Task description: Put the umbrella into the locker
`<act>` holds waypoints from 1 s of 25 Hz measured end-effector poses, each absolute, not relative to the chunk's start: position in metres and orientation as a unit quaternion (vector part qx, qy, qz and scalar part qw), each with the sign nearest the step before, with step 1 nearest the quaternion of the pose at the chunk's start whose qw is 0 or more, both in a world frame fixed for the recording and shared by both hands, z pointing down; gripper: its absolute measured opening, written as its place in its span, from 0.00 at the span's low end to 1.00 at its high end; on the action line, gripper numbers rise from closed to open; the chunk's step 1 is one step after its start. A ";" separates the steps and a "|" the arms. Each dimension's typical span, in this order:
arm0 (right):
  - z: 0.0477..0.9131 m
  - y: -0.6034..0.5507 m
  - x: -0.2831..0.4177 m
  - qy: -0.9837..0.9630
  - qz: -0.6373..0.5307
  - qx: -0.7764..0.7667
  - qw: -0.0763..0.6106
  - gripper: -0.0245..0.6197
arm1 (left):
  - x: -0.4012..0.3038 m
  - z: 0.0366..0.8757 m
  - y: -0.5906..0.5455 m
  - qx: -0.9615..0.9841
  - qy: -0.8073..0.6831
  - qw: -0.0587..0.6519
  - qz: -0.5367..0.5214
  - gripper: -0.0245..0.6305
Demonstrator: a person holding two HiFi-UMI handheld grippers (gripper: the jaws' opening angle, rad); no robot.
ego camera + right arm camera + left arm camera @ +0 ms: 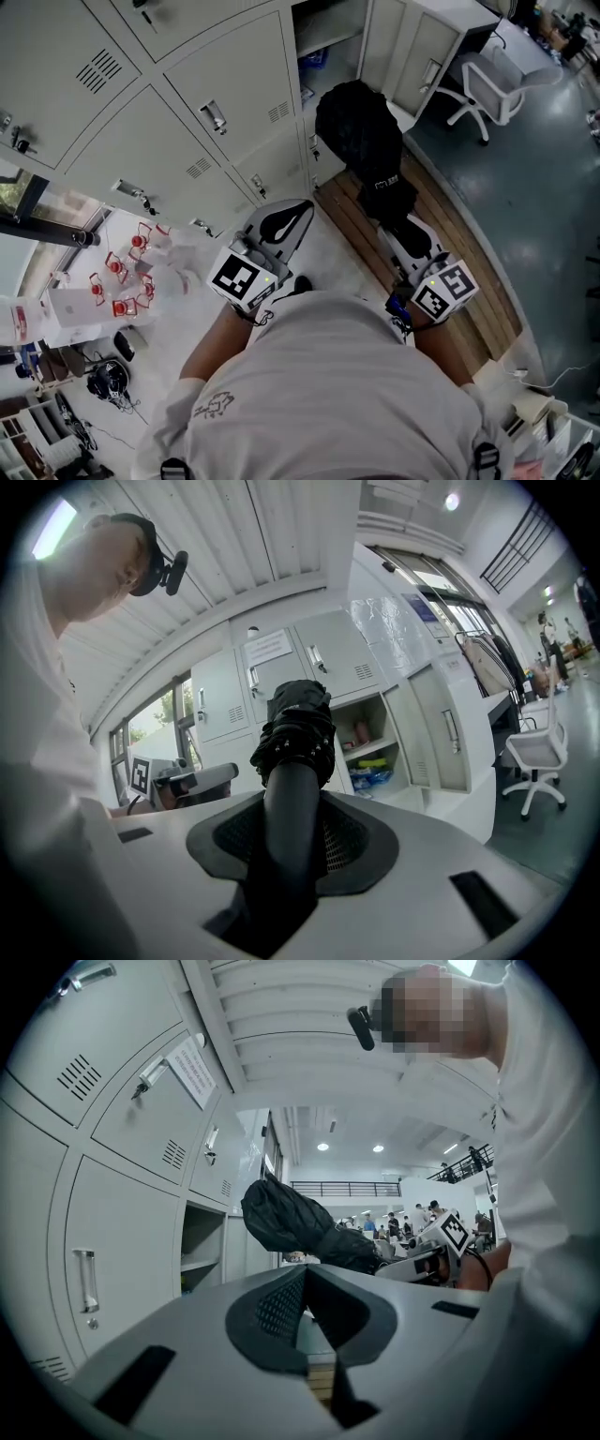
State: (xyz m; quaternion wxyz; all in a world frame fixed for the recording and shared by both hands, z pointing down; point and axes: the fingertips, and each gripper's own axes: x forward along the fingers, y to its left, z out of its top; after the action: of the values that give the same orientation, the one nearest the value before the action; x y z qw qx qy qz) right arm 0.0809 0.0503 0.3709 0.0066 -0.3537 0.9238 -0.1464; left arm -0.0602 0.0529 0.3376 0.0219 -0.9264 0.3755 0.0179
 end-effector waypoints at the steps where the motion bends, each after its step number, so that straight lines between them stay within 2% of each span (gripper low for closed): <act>1: 0.370 0.046 0.073 0.923 -0.148 -0.356 0.009 0.30 | -0.068 0.337 0.049 -0.928 0.372 0.022 0.018 0.05; 12: 0.377 0.013 0.012 0.913 -0.159 -0.377 0.008 0.30 | -0.126 0.347 0.009 -0.936 0.351 0.014 0.017 0.05; 25: 0.380 -0.059 0.028 0.916 -0.160 -0.369 0.000 0.30 | -0.116 0.345 -0.062 -0.930 0.366 0.006 0.021 0.05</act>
State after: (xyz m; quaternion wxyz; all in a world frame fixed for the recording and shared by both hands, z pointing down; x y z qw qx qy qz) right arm 0.0276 -0.0591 0.3801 0.0003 -0.3685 0.9158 -0.1600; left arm -0.1158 -0.0624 0.3451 0.0059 -0.9302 0.3663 0.0213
